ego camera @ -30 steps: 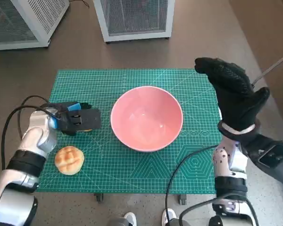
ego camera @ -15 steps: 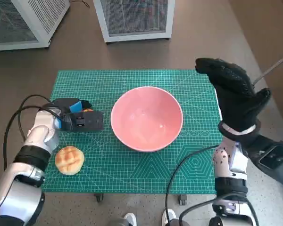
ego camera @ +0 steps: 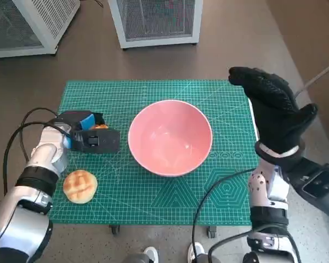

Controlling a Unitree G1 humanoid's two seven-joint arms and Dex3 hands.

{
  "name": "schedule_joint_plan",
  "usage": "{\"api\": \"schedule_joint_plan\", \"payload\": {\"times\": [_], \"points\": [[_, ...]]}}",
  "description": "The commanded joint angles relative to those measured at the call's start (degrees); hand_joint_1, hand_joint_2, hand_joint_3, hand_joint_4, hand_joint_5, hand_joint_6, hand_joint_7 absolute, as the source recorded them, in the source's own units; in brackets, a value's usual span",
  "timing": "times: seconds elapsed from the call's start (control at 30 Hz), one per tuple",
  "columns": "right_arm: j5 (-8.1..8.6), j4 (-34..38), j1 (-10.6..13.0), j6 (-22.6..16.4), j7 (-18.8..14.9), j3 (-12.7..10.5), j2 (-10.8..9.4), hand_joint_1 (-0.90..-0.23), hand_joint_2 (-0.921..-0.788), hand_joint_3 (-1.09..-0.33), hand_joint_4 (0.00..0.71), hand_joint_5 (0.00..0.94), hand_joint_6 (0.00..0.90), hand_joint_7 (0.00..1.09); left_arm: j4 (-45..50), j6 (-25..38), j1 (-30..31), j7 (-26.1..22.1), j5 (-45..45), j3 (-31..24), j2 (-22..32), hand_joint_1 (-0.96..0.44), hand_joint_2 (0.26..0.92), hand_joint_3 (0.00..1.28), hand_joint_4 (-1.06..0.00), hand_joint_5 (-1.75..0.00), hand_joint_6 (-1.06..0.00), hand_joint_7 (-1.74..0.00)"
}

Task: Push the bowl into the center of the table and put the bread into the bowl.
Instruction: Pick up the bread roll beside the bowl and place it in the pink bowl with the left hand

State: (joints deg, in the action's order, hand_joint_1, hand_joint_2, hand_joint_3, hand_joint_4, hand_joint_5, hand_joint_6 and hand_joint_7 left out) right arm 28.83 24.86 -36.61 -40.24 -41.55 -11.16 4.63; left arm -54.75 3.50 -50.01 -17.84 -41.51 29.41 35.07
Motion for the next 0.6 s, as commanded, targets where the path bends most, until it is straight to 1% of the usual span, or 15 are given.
{"api": "schedule_joint_plan", "payload": {"times": [0.03,0.2,0.43,0.47,0.53,0.6], "points": [[-0.22,0.27,1.53,0.70,-0.19,-0.10,0.51,-0.596,-0.921,-0.727,0.249,0.000,0.297,0.00,6.41,0.80,1.78,-2.17,1.96,-2.71,2.27,0.00,0.920,0.15,-0.56,-1.37,-0.58,-1.15],[0.03,0.35,1.49,0.91,-0.36,-0.13,0.60,-0.602,-0.921,-0.726,0.249,0.000,0.297,0.00,15.54,2.97,3.72,-4.48,3.20,-5.65,3.94,0.00,0.920,0.13,-0.58,-1.32,-0.59,-1.17],[0.07,0.34,1.50,0.94,-0.34,-0.09,0.63,-0.605,-0.921,-0.724,0.249,0.000,0.297,0.00,18.93,4.57,5.16,-5.73,2.89,-6.57,4.29,0.00,0.920,0.12,-0.59,-1.30,-0.60,-1.17],[0.07,0.32,1.46,1.05,-0.34,-0.05,0.64,-0.606,-0.921,-0.724,0.249,0.000,0.297,0.00,28.28,5.67,6.67,-6.68,4.41,-9.57,5.20,0.00,0.920,0.12,-0.59,-1.30,-0.60,-1.17],[0.07,0.32,1.42,1.23,-0.34,0.03,0.65,-0.605,-0.921,-0.724,0.248,0.000,0.296,0.00,41.49,6.62,8.89,-7.59,6.75,-13.97,6.28,0.00,0.920,0.11,-0.61,-1.24,-0.61,-1.19],[0.09,0.34,1.39,1.35,-0.38,0.08,0.66,-0.604,-0.921,-0.723,0.248,0.000,0.296,0.00,47.47,6.47,9.99,-7.41,7.55,-15.99,6.29,0.00,0.920,0.10,-0.62,-1.21,-0.62,-1.21]]}}
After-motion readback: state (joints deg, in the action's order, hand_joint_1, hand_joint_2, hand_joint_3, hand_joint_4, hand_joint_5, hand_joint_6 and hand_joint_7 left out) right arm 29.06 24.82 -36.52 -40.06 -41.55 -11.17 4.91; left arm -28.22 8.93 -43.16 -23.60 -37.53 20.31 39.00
